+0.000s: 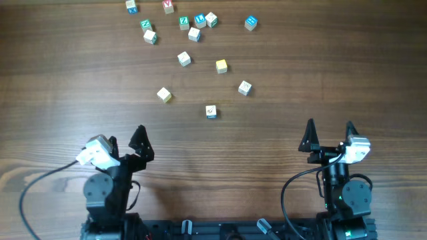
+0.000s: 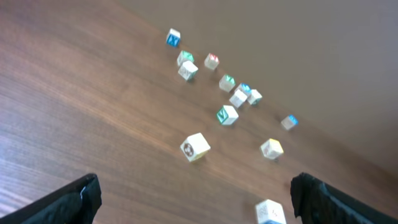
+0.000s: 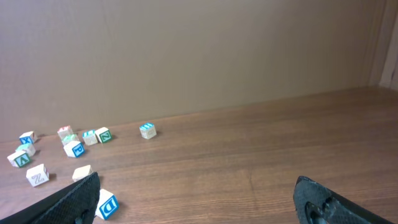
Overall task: Form a tower
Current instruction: 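Reach the left gripper to the green-lettered block and grasp it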
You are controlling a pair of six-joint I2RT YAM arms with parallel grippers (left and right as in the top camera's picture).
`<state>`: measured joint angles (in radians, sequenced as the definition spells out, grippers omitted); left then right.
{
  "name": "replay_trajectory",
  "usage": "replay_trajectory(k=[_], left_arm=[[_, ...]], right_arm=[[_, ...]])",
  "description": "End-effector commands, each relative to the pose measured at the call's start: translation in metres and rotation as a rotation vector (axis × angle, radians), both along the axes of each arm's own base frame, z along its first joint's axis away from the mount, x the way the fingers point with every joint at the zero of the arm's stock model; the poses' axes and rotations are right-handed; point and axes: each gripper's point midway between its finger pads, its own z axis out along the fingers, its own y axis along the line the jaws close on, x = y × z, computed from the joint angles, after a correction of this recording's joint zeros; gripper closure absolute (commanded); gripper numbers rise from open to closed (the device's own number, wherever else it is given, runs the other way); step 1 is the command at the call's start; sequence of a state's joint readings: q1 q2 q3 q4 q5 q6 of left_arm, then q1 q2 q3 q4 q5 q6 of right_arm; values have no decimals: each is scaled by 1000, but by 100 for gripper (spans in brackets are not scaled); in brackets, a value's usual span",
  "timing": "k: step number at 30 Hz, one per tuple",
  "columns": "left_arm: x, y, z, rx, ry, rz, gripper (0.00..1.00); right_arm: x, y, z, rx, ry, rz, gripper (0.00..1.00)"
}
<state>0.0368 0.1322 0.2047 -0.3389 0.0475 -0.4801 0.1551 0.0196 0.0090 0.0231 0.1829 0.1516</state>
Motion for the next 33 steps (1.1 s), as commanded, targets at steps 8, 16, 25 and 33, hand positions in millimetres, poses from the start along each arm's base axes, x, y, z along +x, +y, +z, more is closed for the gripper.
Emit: replay_trajectory(k=[8, 16, 25, 33], left_arm=[[58, -4, 151, 65, 437, -94, 0], [150, -12, 105, 8, 914, -192, 0], [172, -31, 11, -102, 1170, -269, 96], [144, -60, -47, -57, 1334, -326, 79]], right_arm=[[0, 1, -1, -14, 1, 6, 0], [0, 1, -1, -14, 1, 6, 0], [0, 1, -1, -14, 1, 6, 0], [0, 1, -1, -14, 1, 6, 0]])
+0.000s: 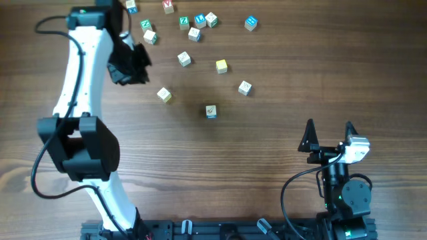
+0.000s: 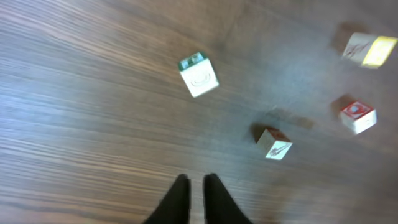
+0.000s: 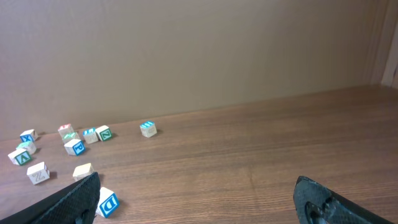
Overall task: Form a tower
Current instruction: 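Reach the left gripper to the green-lettered block and grasp it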
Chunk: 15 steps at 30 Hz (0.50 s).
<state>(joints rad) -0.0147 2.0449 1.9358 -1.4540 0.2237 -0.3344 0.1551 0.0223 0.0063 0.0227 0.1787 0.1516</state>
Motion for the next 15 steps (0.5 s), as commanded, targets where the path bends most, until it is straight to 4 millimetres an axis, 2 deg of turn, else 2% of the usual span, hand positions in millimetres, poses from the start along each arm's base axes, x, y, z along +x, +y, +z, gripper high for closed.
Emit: replay_trajectory(k=[1, 3, 4, 5, 6, 7, 9, 11, 12, 15], left_arm=[[-14, -19, -31, -8, 68, -46, 75], [-14, -24, -46, 9, 76, -13, 60], [-13, -25, -53, 27, 71, 2, 41], [-11, -25, -60, 50, 61, 10, 33], [-8, -25, -67, 80, 43, 5, 7], [-6, -24, -74, 111, 30, 11, 5], [-6, -27, -87, 150, 14, 19, 9], [-4, -31, -96, 167, -10, 3, 16], [-2, -32, -101, 174, -26, 4, 24], [2, -24, -110, 224, -49, 52, 37]], right_arm=[[0, 0, 1, -13, -5, 2, 0], [0, 0, 1, -13, -5, 2, 0], [0, 0, 1, -13, -5, 2, 0], [0, 0, 1, -13, -5, 2, 0], [0, 0, 1, -13, -5, 2, 0], [0, 0, 1, -13, -5, 2, 0], [0, 0, 1, -13, -5, 2, 0], [0, 0, 1, -13, -5, 2, 0], [0, 0, 1, -13, -5, 2, 0], [0, 0, 1, -13, -5, 2, 0]])
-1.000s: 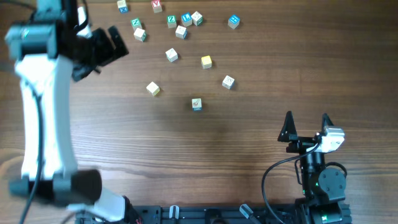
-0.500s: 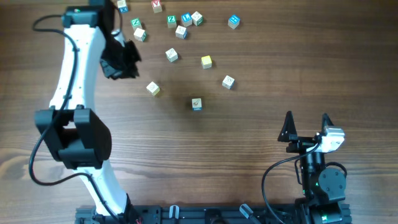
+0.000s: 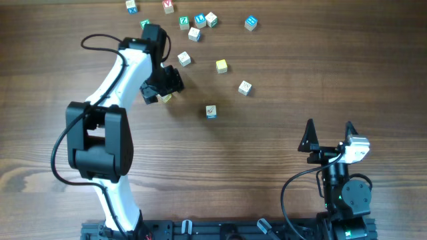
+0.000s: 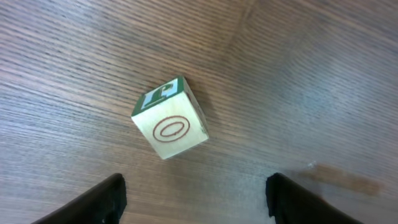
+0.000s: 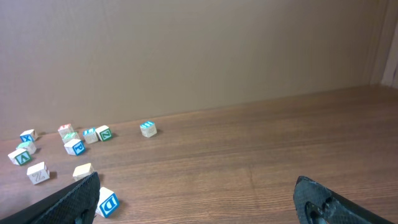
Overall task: Form a tower
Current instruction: 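Reach the left gripper to the green-lettered block and grasp it, then carry the green block over the red-numbered 6 block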
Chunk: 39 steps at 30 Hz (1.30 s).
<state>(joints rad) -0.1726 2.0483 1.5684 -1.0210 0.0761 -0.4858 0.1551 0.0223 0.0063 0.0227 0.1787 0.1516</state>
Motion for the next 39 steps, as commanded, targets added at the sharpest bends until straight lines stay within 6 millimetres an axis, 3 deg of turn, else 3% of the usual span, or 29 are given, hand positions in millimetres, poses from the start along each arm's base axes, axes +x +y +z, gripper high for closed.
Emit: replay_trajectory(k=[1, 6, 8, 18, 22, 25, 29, 39], left_arm=[[-1, 17, -16, 101, -7, 57, 38], [1, 19, -25, 111, -30, 59, 42], [4, 18, -29, 108, -47, 60, 53], [19, 16, -33, 95, -119, 52, 55], [17, 6, -33, 76, -114, -11, 68], [10, -20, -33, -6, -102, -136, 69], [-4, -40, -34, -10, -67, -193, 69], [-45, -57, -36, 15, 66, -266, 71]], right_arm=[[0, 0, 1, -13, -5, 2, 0], [0, 0, 1, -13, -5, 2, 0], [0, 0, 1, -13, -5, 2, 0], [0, 0, 1, -13, -5, 2, 0], [0, 0, 1, -13, -5, 2, 0], [0, 0, 1, -14, -5, 2, 0], [0, 0, 1, -13, -5, 2, 0], [0, 0, 1, -13, -5, 2, 0]])
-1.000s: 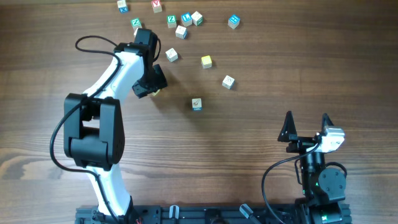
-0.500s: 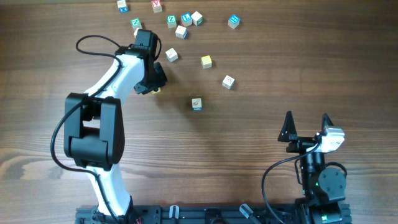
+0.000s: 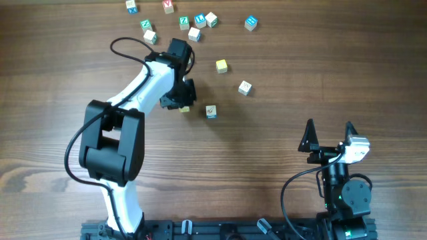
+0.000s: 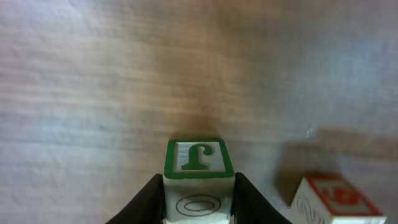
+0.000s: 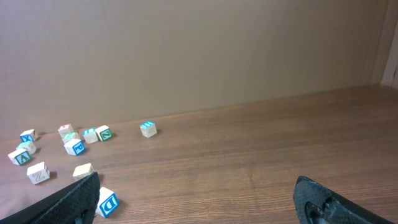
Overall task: Form a tower
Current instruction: 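Carry the green block over the red-numbered 6 block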
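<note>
A wooden cube with a green J (image 4: 199, 157) on one face and an oval on another sits between my left gripper's (image 4: 199, 200) fingers, which are shut on its sides. From overhead the left gripper (image 3: 181, 101) is mid-table with the cube (image 3: 185, 109) peeking out below it. Whether the cube rests on the table or hangs just above it cannot be told. A red-marked cube (image 4: 328, 200) lies just right of it, the same cube (image 3: 211, 111) in the overhead view. My right gripper (image 3: 328, 142) stands open near the front edge, nothing between its fingers (image 5: 73, 199).
Several more letter cubes lie scattered at the back: a yellow one (image 3: 221, 66), a pale one (image 3: 245, 87), a blue one (image 3: 250, 23) and a cluster (image 3: 193, 27) around the top middle. A blue D cube (image 5: 107, 202) lies near the right gripper's left finger.
The left gripper was open over the J cube; now it is shut on it. Cube and gripper are farther right and nearer the front, close to the red-marked cube.
Both arms stood at the front edge with open grippers. Then the left arm was stretched to the far left, fingers shut, near the scattered cubes. Then it was open over the J cube. Now it grips that cube beside the red-marked one. The right arm never moved.
</note>
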You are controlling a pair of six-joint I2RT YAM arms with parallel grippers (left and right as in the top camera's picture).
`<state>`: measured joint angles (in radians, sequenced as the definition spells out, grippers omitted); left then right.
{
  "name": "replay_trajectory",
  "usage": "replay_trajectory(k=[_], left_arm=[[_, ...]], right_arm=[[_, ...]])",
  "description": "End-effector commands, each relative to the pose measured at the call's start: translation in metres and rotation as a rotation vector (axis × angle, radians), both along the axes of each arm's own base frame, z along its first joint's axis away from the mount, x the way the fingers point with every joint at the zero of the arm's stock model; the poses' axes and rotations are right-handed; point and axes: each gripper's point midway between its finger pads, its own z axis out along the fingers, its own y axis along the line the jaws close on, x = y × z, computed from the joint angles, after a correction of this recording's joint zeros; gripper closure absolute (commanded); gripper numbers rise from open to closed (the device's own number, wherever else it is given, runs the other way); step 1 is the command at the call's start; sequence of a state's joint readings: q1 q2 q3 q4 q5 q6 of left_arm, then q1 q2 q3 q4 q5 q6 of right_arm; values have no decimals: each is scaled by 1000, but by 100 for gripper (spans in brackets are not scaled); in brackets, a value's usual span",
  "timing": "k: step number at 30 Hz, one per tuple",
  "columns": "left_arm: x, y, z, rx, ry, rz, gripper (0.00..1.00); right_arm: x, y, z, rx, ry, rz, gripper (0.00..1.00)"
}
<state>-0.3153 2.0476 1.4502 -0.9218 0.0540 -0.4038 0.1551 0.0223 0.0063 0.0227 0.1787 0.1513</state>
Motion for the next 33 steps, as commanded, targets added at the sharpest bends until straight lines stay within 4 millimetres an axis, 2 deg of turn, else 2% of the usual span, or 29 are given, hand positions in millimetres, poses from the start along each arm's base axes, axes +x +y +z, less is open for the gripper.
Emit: replay_trajectory(k=[1, 4, 5, 7, 11, 16, 18, 21, 24, 28, 30, 33], left_arm=[[-20, -11, -7, -6, 66, -48, 71], [-20, -15, -7, -6, 61, -57, 62], [-19, -14, -7, -4, 58, -57, 52], [-18, -11, -8, 11, 52, -60, 44], [-4, -5, 2, 63, 3, -75, 40], [29, -11, 37, 61, -102, -60, 38], [35, -18, 45, 31, -119, -37, 40], [30, -37, 46, -49, -98, -6, 42], [20, -52, 42, -57, -76, 3, 42], [1, -77, 30, -54, -67, -68, 39], [-7, -82, 24, -23, -64, -87, 39], [-16, -77, 14, 56, -72, -67, 37]], right_arm=[[0, 0, 1, -13, -5, 2, 0], [0, 0, 1, -13, -5, 2, 0], [0, 0, 1, -13, -5, 2, 0], [0, 0, 1, -13, -5, 2, 0], [0, 0, 1, -13, -5, 2, 0], [0, 0, 1, -13, -5, 2, 0], [0, 0, 1, -13, -5, 2, 0], [0, 0, 1, -13, -5, 2, 0], [0, 0, 1, -13, -5, 2, 0], [0, 0, 1, -13, -5, 2, 0], [0, 0, 1, -13, -5, 2, 0], [0, 0, 1, -13, -5, 2, 0]])
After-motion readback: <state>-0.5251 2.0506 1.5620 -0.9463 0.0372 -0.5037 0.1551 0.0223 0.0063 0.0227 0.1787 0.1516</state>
